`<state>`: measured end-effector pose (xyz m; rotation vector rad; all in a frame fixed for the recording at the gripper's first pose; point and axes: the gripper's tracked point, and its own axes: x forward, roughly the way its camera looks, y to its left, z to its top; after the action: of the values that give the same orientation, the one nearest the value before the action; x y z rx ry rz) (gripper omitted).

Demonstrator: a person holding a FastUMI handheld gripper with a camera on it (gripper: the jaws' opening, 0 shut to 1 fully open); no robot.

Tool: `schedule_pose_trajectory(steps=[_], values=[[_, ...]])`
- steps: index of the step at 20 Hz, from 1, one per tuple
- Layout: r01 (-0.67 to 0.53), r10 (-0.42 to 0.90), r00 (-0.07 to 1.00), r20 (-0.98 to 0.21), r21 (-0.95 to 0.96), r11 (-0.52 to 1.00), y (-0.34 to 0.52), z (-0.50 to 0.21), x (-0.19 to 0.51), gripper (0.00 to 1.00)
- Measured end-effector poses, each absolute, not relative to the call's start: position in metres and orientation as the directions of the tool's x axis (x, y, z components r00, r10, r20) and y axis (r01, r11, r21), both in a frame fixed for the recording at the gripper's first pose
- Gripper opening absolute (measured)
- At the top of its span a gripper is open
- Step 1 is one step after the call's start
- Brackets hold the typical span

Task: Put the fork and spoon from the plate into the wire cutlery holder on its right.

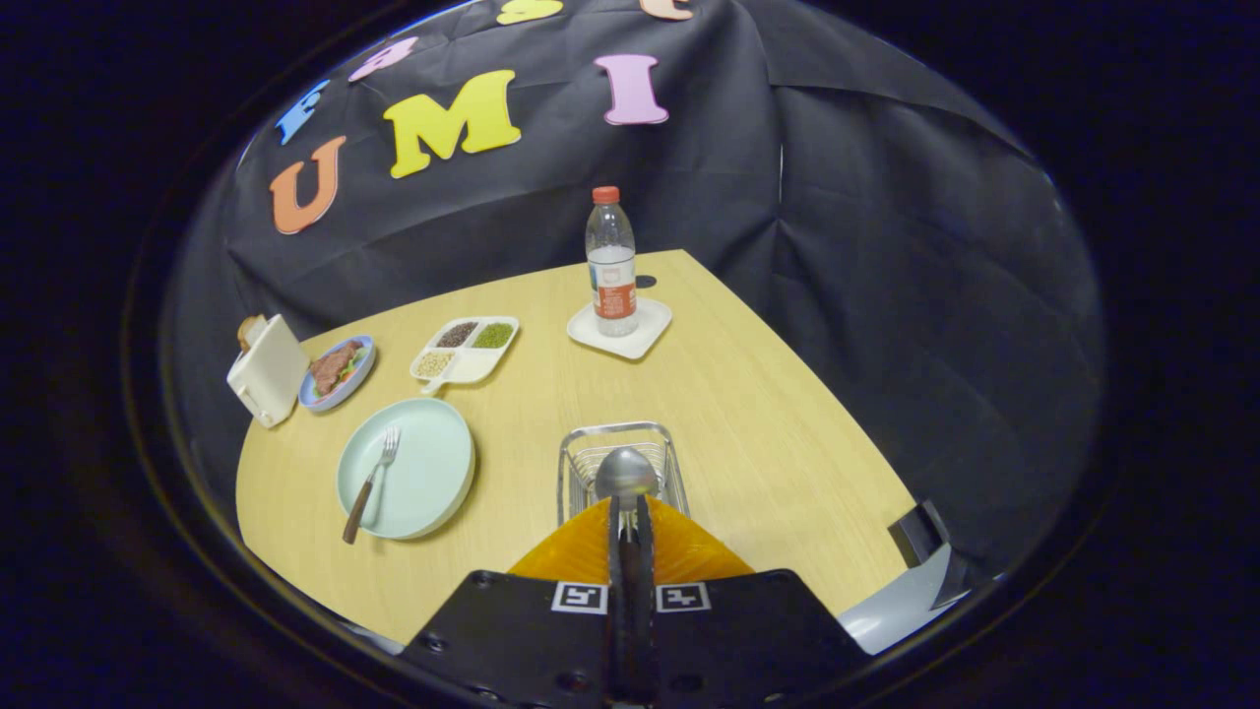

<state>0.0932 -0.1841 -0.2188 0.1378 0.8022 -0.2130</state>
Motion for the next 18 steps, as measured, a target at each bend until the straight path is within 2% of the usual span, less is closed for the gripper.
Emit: schedule_pose_trajectory(steps=[3,5,8,10,14,18], values=[[0.240,-0.160,0.710,-0.686,0.022,0.971,-0.185,-0.208,0.097,0.02],[0.234,-0.179,0.734,-0.655,-0.003,0.972,-0.182,-0.199,0.097,0.06],[0.212,-0.215,0.787,-0.578,-0.075,0.974,-0.174,-0.178,0.098,0.28],[0.175,-0.204,0.829,-0.521,-0.105,0.979,-0.157,-0.160,0.098,0.46],[0.130,-0.183,0.885,-0.429,-0.149,0.980,-0.120,-0.136,0.100,0.73],[0.072,-0.126,0.910,-0.396,-0.148,0.986,-0.073,-0.136,0.107,0.84]])
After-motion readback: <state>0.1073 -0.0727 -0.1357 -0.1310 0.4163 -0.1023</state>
